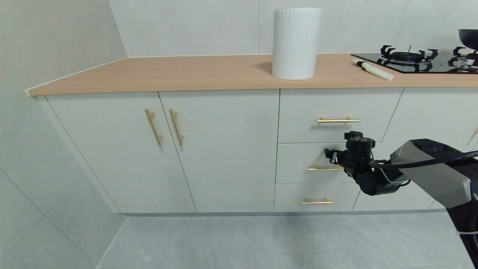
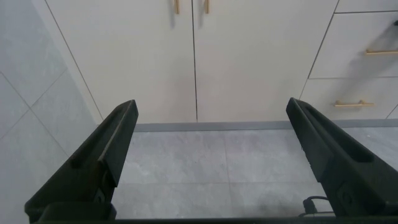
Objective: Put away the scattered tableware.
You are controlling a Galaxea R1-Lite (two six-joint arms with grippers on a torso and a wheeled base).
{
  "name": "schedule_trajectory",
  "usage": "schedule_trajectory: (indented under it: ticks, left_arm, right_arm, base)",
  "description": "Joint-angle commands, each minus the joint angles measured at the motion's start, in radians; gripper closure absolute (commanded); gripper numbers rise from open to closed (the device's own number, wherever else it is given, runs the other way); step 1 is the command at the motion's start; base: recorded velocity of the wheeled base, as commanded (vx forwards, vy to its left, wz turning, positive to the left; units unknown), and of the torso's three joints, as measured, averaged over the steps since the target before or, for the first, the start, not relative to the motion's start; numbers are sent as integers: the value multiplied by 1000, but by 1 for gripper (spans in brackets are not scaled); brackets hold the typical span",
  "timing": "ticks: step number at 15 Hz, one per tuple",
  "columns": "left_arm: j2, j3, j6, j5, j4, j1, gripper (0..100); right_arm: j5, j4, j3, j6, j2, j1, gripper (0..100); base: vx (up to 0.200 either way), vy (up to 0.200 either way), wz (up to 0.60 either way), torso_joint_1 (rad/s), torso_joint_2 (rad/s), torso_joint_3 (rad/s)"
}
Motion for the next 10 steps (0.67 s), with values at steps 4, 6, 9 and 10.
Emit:
schedule_trajectory:
  ticks: [4, 6, 9, 10]
  left_arm:
    - [2, 0, 0, 0, 0, 0, 0]
    - [2, 0, 0, 0, 0, 0, 0]
    - [2, 0, 0, 0, 0, 0, 0]
    - [2, 0, 0, 0, 0, 0, 0]
  right_arm:
    - [163, 36, 476, -10, -487, 5, 0]
    - [159, 45, 628, -11, -703, 5, 0]
    - [56, 44, 898, -28, -1188, 5, 0]
    - [53, 48, 957, -47, -1322, 4, 0]
  base:
    - [0, 0, 0, 0, 0, 0]
    - [0, 0, 0, 0, 0, 0]
    - [0, 0, 0, 0, 0, 0]
    - [0, 0, 0, 0, 0, 0]
